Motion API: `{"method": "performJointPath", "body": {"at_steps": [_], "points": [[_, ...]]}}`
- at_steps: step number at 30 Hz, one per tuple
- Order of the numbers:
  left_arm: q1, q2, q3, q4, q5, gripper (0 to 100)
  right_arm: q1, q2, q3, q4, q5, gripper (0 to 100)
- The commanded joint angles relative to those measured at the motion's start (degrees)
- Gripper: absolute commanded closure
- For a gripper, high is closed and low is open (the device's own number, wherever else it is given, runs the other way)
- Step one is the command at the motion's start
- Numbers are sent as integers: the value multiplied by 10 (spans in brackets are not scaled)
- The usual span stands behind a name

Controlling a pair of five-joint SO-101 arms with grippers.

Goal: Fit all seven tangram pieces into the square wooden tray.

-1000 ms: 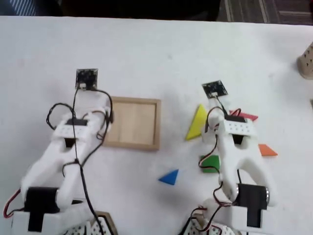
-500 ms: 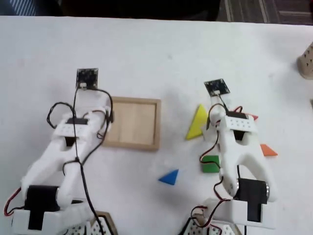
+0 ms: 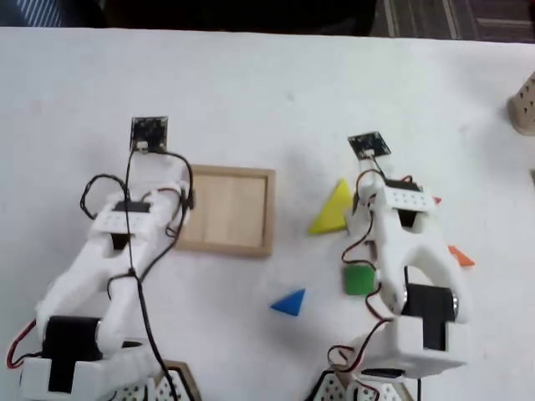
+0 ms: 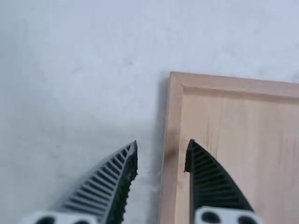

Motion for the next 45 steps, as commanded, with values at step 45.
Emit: {"method": "performJointPath", "body": {"at_steps": [45], "points": [[13, -1, -28, -11, -5, 819, -9, 83, -144, 67, -27, 771]]}}
